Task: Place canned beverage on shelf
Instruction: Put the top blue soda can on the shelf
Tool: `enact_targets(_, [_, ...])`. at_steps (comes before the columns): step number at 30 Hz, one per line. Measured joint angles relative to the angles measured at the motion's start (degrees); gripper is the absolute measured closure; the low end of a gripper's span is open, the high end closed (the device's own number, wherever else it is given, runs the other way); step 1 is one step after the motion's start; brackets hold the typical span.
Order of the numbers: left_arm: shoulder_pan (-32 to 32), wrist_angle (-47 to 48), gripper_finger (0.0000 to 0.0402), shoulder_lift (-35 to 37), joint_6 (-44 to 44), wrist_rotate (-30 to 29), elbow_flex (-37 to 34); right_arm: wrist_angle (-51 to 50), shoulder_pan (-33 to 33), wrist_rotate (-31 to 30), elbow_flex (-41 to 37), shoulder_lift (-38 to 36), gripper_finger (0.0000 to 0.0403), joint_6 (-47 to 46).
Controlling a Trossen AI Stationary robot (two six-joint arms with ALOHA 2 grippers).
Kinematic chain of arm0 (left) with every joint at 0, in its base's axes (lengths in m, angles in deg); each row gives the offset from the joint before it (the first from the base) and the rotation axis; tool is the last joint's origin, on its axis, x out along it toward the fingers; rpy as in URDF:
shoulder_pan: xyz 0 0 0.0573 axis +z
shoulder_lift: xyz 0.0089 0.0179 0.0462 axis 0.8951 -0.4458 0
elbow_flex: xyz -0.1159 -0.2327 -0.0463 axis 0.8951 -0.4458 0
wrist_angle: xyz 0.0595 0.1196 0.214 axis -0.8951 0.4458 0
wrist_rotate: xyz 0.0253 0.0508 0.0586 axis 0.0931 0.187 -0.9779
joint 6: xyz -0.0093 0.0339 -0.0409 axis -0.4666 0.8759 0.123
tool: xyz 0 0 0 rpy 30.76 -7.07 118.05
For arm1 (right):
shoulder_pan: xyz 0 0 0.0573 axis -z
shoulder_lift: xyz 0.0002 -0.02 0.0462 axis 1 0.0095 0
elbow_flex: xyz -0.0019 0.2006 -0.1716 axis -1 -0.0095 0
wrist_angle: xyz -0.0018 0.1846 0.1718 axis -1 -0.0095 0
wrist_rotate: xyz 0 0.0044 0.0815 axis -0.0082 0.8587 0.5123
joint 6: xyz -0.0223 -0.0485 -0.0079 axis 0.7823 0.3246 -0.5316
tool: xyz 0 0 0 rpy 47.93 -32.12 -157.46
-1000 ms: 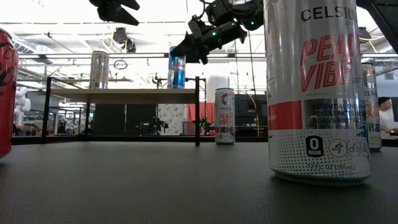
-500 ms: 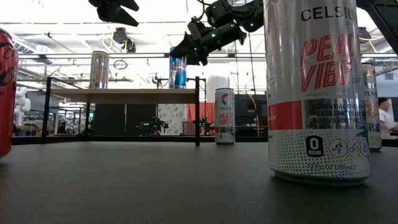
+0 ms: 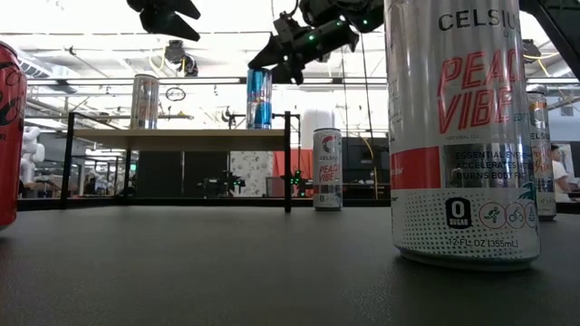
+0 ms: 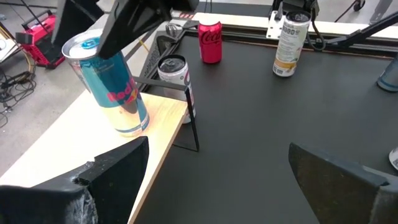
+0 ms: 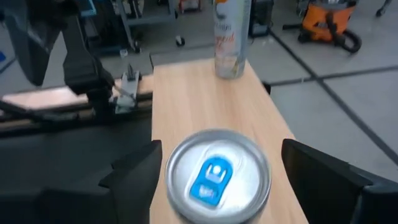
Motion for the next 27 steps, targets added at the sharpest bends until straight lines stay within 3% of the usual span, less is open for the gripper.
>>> enact_targets(6, [0.0, 0.4, 0.001, 0.0, 0.0, 0.0, 0.0, -11.3, 0.0, -0.2, 4.6, 0.0, 0.009, 3.3])
enact_targets(20, [0.0, 0.4, 0.001, 0.0, 0.1, 0.0, 0.0, -24.4, 0.0, -0.4, 7.7, -0.1, 0.009, 5.3])
enact_targets(27, [0.0, 0.3, 0.001, 0.0, 0.1, 0.0, 0.0, -29.0, -0.2, -6.7, 7.7, -0.1, 0.0111, 8.3])
